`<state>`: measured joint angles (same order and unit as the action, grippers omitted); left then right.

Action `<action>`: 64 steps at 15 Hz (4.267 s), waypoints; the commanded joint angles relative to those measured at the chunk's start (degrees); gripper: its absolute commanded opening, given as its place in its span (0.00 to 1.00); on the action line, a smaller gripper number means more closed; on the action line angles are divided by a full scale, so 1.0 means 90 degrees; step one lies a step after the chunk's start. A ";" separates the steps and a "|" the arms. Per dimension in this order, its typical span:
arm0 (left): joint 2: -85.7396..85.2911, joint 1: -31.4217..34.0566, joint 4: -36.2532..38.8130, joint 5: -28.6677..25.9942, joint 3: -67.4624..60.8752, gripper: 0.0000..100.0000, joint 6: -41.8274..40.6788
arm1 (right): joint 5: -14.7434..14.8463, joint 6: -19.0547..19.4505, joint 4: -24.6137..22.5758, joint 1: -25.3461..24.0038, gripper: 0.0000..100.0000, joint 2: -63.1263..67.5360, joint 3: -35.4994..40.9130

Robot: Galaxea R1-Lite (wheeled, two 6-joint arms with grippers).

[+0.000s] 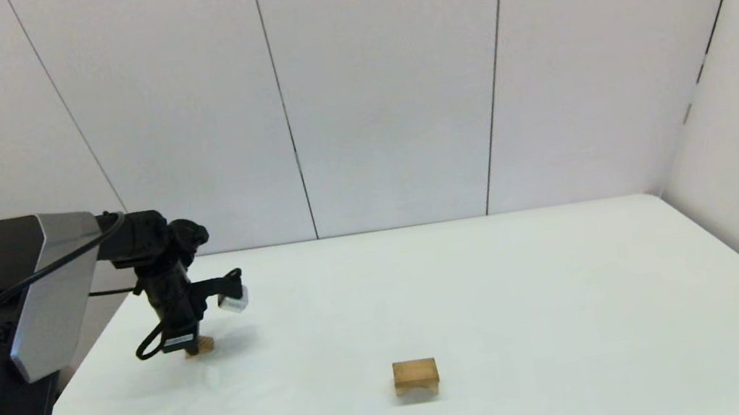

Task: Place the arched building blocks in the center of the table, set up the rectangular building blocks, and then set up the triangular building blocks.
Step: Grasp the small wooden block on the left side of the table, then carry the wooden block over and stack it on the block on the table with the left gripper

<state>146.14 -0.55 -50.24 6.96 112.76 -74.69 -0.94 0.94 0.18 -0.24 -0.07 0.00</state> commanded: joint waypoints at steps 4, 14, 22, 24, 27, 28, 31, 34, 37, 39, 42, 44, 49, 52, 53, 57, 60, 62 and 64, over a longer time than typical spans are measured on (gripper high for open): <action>-0.0388 -0.0134 -0.0014 -0.0002 -0.0010 0.00 0.0242 | -0.0003 0.0003 -0.0001 -0.0002 1.00 -0.0002 0.0010; -0.2546 -0.2166 -0.1010 -0.0080 -0.0059 0.00 0.0448 | -0.0003 0.0003 -0.0001 -0.0002 1.00 -0.0002 0.0010; -0.2361 -0.4705 -0.1615 -0.0051 -0.0059 0.00 0.2030 | -0.0003 0.0003 -0.0001 -0.0002 1.00 -0.0002 0.0010; -0.2146 -0.5037 -0.1557 -0.0041 -0.0049 0.00 0.2293 | -0.0003 0.0003 -0.0001 -0.0002 1.00 -0.0002 0.0010; -0.1707 -0.5418 -0.1459 -0.0012 -0.0049 0.00 0.3114 | -0.0003 0.0003 -0.0001 -0.0002 1.00 -0.0002 0.0010; -0.1589 -0.5486 -0.1440 -0.0012 -0.0049 0.00 0.3280 | -0.0003 0.0003 -0.0001 -0.0002 1.00 -0.0002 0.0010; -0.1326 -0.5505 -0.1381 -0.0012 -0.0039 0.00 0.3758 | -0.0003 0.0003 -0.0001 -0.0002 1.00 -0.0002 0.0010; -0.1189 -0.5486 -0.1098 -0.0012 -0.0039 0.00 0.3973 | -0.0003 0.0003 -0.0001 -0.0002 1.00 -0.0002 0.0010; -0.1121 -0.5486 -0.0834 -0.0012 -0.0019 0.00 0.4119 | -0.0003 0.0003 -0.0001 -0.0002 1.00 -0.0002 0.0010; -0.1062 -0.5486 -0.0697 -0.0012 -0.0019 0.00 0.4119 | -0.0003 0.0003 -0.0001 -0.0002 1.00 -0.0002 0.0010; -0.1023 -0.5457 -0.0639 -0.0002 -0.0019 0.00 0.4100 | -0.0003 0.0003 -0.0001 -0.0002 1.00 -0.0002 0.0010; -0.1023 -0.5398 -0.0639 0.0018 -0.0019 0.00 0.4080 | -0.0003 0.0003 -0.0001 -0.0002 1.00 -0.0002 0.0010; -0.0955 -0.5291 -0.0590 0.0027 0.0010 0.00 0.4051 | -0.0003 0.0003 -0.0001 -0.0002 1.00 -0.0002 0.0010; -0.0857 -0.5242 -0.0541 0.0018 0.0020 0.00 0.3895 | -0.0003 0.0003 -0.0001 -0.0002 1.00 -0.0002 0.0010; -0.0837 -0.5242 -0.0541 0.0018 0.0020 0.00 0.3865 | -0.0003 0.0003 -0.0001 -0.0002 1.00 -0.0002 0.0010; -0.0798 -0.5242 -0.0277 0.0018 0.0020 0.00 0.3807 | -0.0003 0.0003 -0.0001 -0.0002 1.00 -0.0002 0.0010; -0.0789 -0.5252 -0.0141 0.0018 0.0020 0.00 0.3739 | -0.0003 0.0003 -0.0001 -0.0002 1.00 -0.0002 0.0010; -0.0798 -0.5242 -0.0111 0.0018 0.0020 0.00 0.3533 | -0.0003 0.0003 -0.0001 -0.0002 1.00 -0.0002 0.0010; -0.0798 -0.5242 -0.0131 0.0018 0.0020 0.00 0.3524 | -0.0003 0.0003 -0.0001 -0.0002 1.00 -0.0002 0.0010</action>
<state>138.97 -47.74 -51.02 7.08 112.93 -42.64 -0.93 0.96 0.16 -0.22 -0.07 0.00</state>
